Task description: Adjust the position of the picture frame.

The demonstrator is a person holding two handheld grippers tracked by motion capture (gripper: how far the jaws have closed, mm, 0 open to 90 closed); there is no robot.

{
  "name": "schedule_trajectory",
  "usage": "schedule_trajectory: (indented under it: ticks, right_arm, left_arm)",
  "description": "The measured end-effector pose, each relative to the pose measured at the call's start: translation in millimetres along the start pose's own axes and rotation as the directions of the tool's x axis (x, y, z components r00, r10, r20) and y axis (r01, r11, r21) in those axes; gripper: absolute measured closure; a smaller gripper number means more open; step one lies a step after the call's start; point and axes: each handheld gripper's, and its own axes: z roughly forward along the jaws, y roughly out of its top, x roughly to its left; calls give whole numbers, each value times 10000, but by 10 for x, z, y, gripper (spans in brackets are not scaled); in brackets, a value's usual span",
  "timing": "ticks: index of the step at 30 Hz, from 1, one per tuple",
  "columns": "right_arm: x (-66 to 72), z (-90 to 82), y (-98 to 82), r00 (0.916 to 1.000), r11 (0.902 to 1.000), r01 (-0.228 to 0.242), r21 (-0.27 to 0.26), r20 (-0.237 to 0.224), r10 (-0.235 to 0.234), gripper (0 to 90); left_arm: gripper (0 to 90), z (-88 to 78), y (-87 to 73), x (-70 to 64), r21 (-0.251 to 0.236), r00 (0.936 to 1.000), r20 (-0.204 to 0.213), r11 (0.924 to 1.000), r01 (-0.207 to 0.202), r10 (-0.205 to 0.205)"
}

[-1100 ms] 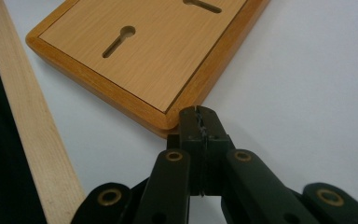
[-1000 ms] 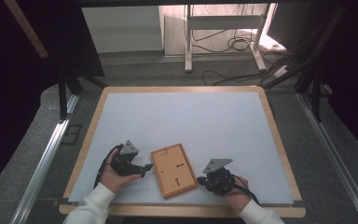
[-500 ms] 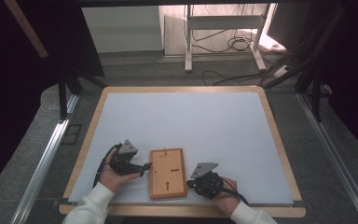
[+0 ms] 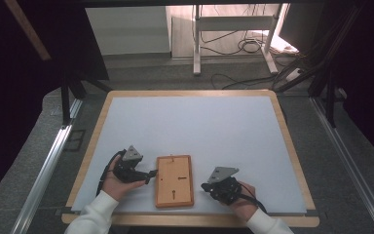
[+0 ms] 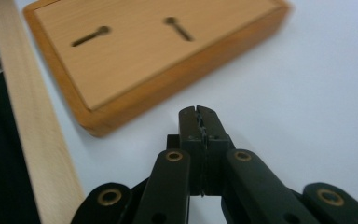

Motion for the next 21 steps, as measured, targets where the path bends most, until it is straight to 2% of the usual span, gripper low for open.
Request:
schedule_trajectory:
  ticks: [5,10,15,17,21]
  right_arm:
    - [-197,-188,-120,9979,9985,-383,-390,514,403,900]
    - [-361,-326,-281,9916,9955,-731,-611,1019,791,900]
    - [-439,-386,-357,9881,9927,-973,-719,1124,1050,868]
    - [-456,-379,-363,9891,9926,-979,-718,1030,1050,810]
    - [-475,-335,-373,9879,9894,-1180,-846,910,1256,535]
  left_arm:
    - [171,9,7,-22,-25,9999,84,9999,-109,109]
    - [175,8,11,-30,-81,9998,145,9999,-137,139]
    - [175,12,11,-32,-70,9998,155,9998,-159,160]
    - [176,14,11,-30,-70,9998,148,9999,-154,155]
    - [176,14,10,-26,-46,9998,138,9999,-149,149]
